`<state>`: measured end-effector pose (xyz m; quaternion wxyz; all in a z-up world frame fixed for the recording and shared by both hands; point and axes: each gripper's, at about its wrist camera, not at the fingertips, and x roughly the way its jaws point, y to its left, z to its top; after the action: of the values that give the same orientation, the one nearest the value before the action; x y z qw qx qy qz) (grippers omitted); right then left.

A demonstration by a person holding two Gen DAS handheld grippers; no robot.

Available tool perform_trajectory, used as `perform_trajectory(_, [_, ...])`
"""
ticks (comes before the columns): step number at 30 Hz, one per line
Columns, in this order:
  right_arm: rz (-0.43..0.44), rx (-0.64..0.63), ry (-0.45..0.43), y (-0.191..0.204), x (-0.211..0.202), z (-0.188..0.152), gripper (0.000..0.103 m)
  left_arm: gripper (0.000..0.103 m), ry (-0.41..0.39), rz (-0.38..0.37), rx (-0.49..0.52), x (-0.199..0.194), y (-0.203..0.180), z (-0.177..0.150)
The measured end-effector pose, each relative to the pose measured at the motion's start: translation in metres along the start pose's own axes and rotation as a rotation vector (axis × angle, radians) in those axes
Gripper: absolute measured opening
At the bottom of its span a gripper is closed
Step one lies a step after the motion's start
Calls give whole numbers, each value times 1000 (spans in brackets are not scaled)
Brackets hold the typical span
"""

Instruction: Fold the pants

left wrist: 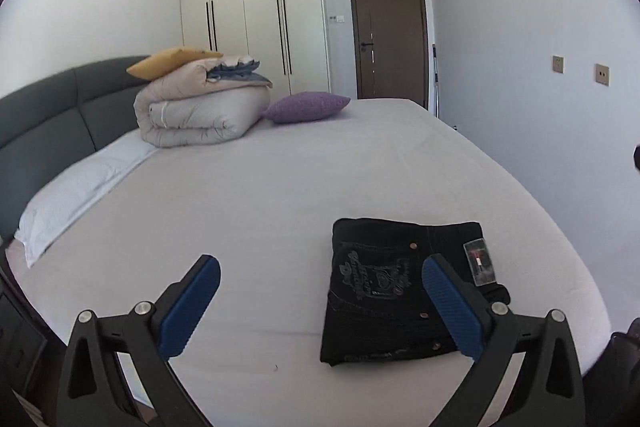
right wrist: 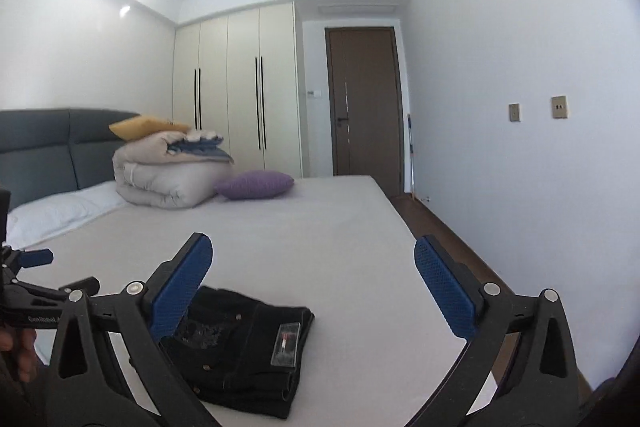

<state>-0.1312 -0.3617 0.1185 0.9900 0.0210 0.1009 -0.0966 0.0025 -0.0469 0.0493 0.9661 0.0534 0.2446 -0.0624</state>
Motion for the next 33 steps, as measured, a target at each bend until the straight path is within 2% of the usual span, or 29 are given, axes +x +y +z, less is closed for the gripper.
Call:
perform_trajectory(5, [-30,50,178,22,-7,-8,103,103,47,5,-51,-5,9,-16])
perform_trajectory(7, [-32,82,237,27,-25,-27,103,103,71,-1,-67,-3,11,-24])
perform_trajectory(10, [-21,113,304,35,-25,-37,103,103,93,16,-78,-7,15,-34])
perform_trajectory(21, [42,55,378,86,-24,-60,103,103,106,-3,-84,-16,15,-39])
perform_trajectory(33, [27,82,432,83,-2,-86,103,103,148,5,-98,-4,23,-46])
